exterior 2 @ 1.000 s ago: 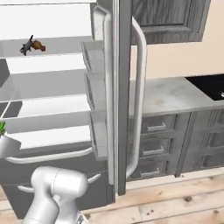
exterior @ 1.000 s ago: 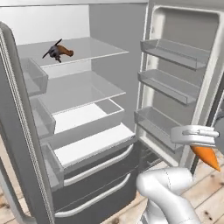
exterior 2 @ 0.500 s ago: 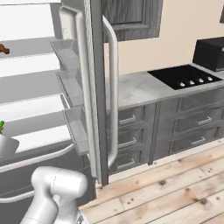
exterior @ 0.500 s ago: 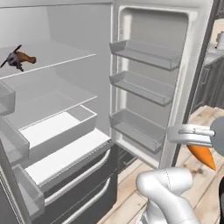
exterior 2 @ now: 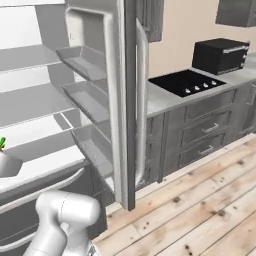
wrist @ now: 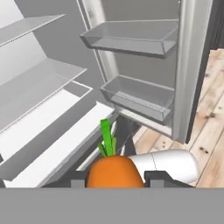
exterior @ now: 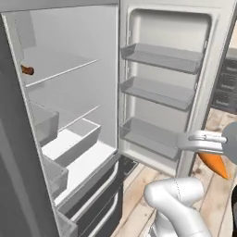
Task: Gather the carrot and potato from the fridge and place them on a tray on the dining counter. Then gather the fish and chicken drumstick from the fridge and place them on the other tray.
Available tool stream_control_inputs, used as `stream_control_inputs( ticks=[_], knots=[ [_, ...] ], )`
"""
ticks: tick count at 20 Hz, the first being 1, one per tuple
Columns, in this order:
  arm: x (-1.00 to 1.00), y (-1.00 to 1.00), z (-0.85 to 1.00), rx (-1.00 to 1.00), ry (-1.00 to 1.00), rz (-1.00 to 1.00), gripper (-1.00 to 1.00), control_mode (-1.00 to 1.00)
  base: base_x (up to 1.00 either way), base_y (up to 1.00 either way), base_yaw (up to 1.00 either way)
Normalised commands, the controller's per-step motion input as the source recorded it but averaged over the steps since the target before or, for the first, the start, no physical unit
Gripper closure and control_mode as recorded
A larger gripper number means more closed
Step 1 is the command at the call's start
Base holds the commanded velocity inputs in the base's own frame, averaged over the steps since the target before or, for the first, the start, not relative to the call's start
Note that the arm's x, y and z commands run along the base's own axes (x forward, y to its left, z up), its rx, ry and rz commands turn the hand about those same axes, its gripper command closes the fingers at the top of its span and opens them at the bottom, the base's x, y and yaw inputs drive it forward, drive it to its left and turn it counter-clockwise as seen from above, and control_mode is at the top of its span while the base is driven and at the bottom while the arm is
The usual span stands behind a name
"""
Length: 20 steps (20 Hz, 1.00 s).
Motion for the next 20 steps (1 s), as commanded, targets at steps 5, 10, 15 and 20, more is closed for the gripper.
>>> stream_control_inputs(
  ticks=[5, 10, 15, 20],
  knots=[
    [0.0, 0.0, 0.0, 0.0, 0.0, 0.0, 1.0, 1.0, -0.74, 0.12, -0.3],
    [0.0, 0.0, 0.0, 0.0, 0.0, 0.0, 1.0, 1.0, -0.87, -0.35, -0.3],
    [0.0, 0.0, 0.0, 0.0, 0.0, 0.0, 1.0, 1.0, -0.42, -0.43, -0.36],
    [0.0, 0.0, 0.0, 0.0, 0.0, 0.0, 1.0, 1.0, -0.28, -0.38, -0.46]
  ],
)
